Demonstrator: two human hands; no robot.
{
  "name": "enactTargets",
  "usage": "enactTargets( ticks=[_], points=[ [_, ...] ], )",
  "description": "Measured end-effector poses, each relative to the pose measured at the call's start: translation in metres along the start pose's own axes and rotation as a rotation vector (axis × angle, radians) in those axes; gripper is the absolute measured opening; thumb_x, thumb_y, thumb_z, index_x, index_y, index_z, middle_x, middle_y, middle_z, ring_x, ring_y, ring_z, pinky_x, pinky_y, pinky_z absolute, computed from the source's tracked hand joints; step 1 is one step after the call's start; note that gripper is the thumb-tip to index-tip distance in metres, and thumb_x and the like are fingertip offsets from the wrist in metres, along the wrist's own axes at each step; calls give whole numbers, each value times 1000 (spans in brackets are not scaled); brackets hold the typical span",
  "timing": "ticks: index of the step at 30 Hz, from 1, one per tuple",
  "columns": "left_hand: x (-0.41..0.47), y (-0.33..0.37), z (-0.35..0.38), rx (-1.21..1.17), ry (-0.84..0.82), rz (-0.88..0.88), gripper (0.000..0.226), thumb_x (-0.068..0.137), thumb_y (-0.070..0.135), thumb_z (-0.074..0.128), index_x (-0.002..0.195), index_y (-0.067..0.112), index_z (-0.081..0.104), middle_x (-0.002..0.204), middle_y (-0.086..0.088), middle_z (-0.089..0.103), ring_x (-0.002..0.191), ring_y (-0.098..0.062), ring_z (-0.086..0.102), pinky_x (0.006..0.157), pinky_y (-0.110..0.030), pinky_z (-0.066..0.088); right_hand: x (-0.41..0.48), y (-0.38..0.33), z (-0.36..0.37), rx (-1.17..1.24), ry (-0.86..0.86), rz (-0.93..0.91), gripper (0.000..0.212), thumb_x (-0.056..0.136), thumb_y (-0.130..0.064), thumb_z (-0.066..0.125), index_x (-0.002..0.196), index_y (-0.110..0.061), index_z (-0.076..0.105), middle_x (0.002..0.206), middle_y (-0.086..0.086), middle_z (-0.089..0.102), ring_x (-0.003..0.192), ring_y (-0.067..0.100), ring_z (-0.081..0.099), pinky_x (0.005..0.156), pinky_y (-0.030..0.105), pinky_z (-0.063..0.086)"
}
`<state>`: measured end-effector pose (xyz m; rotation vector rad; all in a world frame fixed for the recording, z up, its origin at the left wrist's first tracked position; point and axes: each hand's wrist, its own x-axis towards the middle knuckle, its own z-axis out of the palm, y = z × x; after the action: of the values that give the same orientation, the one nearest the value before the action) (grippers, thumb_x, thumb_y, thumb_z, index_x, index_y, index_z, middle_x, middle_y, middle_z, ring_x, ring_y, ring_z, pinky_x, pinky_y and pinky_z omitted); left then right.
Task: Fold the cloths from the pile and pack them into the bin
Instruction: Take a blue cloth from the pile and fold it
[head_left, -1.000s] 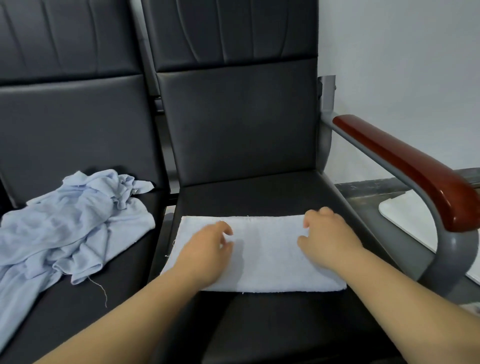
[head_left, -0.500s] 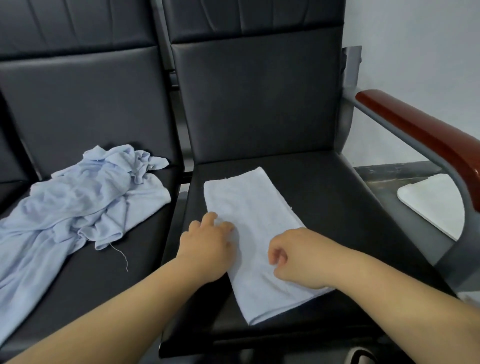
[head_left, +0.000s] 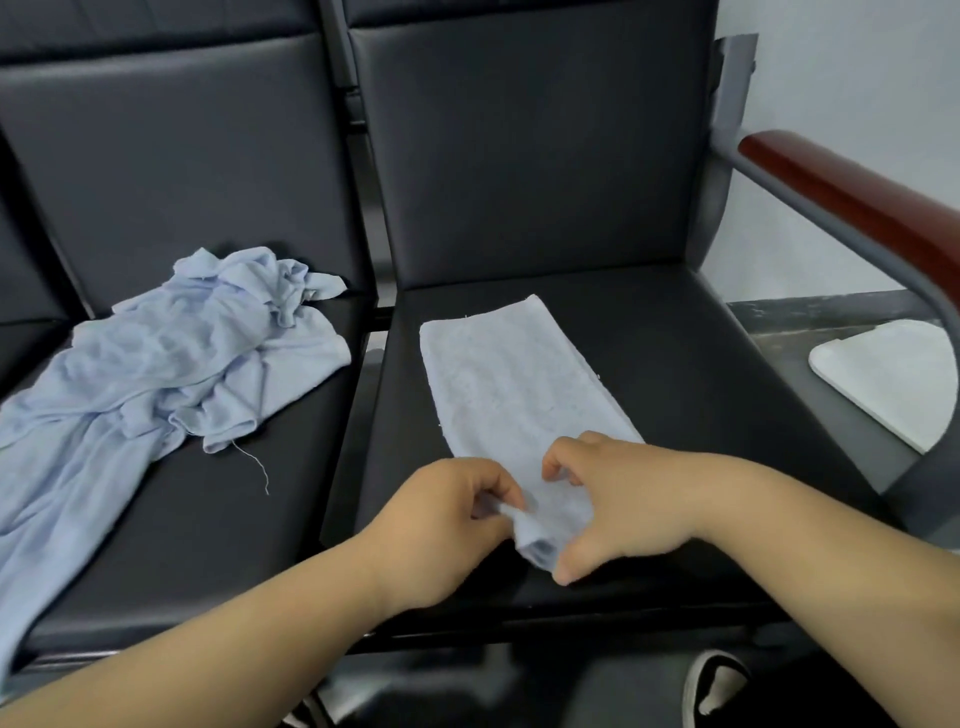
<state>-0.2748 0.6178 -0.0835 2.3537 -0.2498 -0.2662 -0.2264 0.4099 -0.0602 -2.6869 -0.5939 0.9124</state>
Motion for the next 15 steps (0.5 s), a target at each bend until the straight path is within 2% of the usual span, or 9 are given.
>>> enactTargets(
  ticks=[2, 4, 5, 7, 10, 12, 15],
  points=[
    [2, 0, -3, -91, 73, -16, 14, 94, 15, 64, 86, 27, 63, 76, 10, 70, 67, -4, 64, 68, -26, 53, 2, -1, 7, -24, 90, -11, 60, 74, -60, 79, 119, -39, 46, 115, -18, 44, 99, 7, 52, 84, 31, 50],
    [6, -1, -11, -172, 128, -77, 9, 99, 22, 59, 90, 24, 57, 79, 0, 71, 71, -9, 69, 72, -35, 55, 3, 1, 6, -35, 208, -17, 32, 84, -46, 72, 90, -33, 44, 98, -13, 46, 81, 7, 47, 66, 28, 41],
    [8, -2, -16, -185, 154, -107, 9, 100, 25, 57, 91, 23, 56, 78, -1, 71, 70, -10, 69, 71, -37, 54, 3, 2, 5, -41, 268, -14, 30, 86, -40, 68, 81, -32, 40, 90, -10, 46, 75, 7, 45, 61, 27, 37],
    [12, -6, -25, -178, 201, -151, 11, 101, 28, 54, 92, 21, 56, 71, 1, 69, 63, -6, 64, 66, -33, 49, 5, 4, 2, -37, 356, 1, 31, 88, -33, 64, 75, -31, 36, 81, -9, 47, 68, 7, 43, 55, 27, 31],
    [15, -11, -36, -187, 253, -208, 17, 101, 29, 52, 90, 16, 56, 60, 1, 64, 52, -5, 54, 59, -26, 43, 6, 3, 2, 61, 318, -9, 26, 83, -40, 69, 92, -35, 45, 89, -13, 54, 74, 5, 50, 61, 26, 41],
    [17, -13, -40, -223, 288, -239, 24, 102, 31, 52, 91, 10, 55, 58, 1, 60, 47, -7, 49, 52, -24, 40, 5, -3, 3, 108, 243, -11, 52, 76, -58, 76, 114, -38, 46, 101, -17, 56, 85, 4, 55, 72, 27, 50],
    [20, -14, -46, -242, 343, -256, 27, 102, 32, 51, 90, 9, 56, 58, 0, 59, 43, -4, 46, 45, -17, 37, 2, -16, 7, 79, 256, 8, 81, 69, -73, 76, 131, -36, 40, 106, -18, 53, 92, 6, 57, 77, 29, 53]
  ],
)
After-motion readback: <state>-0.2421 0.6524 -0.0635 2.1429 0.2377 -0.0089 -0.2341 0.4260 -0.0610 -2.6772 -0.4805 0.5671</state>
